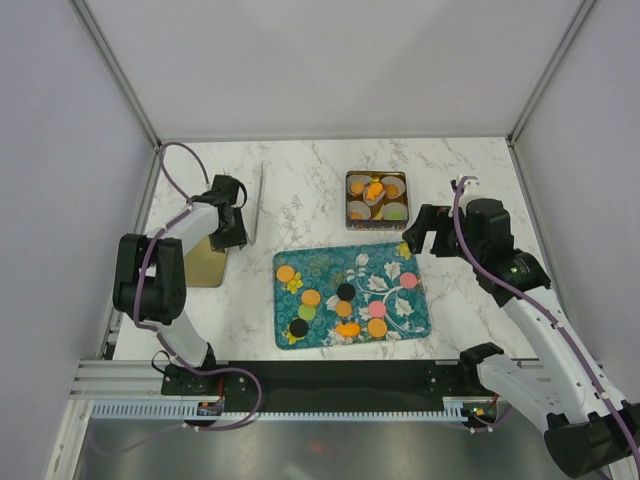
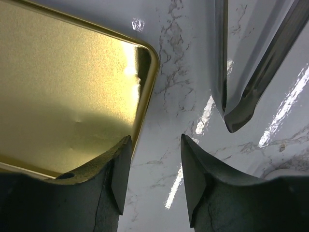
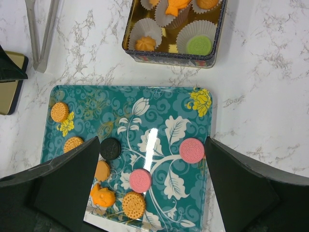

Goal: Pack the cookies

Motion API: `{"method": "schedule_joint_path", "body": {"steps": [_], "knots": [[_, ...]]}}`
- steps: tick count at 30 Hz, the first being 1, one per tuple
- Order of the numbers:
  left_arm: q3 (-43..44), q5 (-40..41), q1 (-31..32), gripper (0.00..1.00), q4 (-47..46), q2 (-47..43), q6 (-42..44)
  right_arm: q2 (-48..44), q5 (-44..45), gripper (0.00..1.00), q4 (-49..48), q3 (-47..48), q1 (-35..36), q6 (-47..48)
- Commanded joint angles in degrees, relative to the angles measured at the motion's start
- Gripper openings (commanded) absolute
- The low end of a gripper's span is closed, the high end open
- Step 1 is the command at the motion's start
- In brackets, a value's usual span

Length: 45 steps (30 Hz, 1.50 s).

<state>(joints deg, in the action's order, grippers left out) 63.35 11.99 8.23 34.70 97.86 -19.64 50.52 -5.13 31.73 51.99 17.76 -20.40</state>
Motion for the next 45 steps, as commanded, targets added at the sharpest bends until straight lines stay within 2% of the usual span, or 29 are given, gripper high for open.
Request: {"method": "schedule_joint_path", "body": {"steps": [1, 6, 12, 13, 18, 22, 26, 38, 45], "knots": [[2.0, 1.7, -0.5, 0.52, 0.2, 1.7, 2.1, -0.2, 0.1, 0.98, -1.9, 0.0, -0.1, -0.5], [1.9, 1.5, -1.2, 0.50, -0.2, 2.9, 2.3, 0.2, 0.0, 0.98, -2.1, 0.2, -0.1, -0.4], [1.7, 0.9, -2.6, 0.41, -0.3, 3.8, 2.9, 0.6, -0.4, 0.98, -2.7, 0.0, -0.1, -0.9], [1.7, 0.1, -2.9, 0.35, -0.3, 4.3, 2.9, 0.6, -0.5, 0.98, -2.7, -0.1, -0.1, -0.8], [1.2, -0.3, -4.1, 0.24, -0.5, 4.6, 3.4, 0.8, -0.2, 0.98, -3.1, -0.7, -0.2, -0.6], [1.1, -0.7, -4.4, 0.10, -0.3, 4.0, 3.6, 1.0, -0.4, 0.98, -3.5, -1.0, -0.1, -0.8], [1.5, -0.8, -4.4, 0.02, 0.6, 2.3, 3.8, 1.2, -0.4, 0.98, -3.9, -0.9, -0.1, -1.0], [1.9, -2.7, -4.5, 0.02, 3.9, -8.6, 3.5, 4.1, -2.9, 0.98, -5.8, 0.8, -0.1, -2.2], [4.1, -10.1, -4.5, 0.02, 4.9, -17.9, 2.2, 5.2, -4.6, 0.98, -7.4, 1.3, -0.1, -3.0]]}}
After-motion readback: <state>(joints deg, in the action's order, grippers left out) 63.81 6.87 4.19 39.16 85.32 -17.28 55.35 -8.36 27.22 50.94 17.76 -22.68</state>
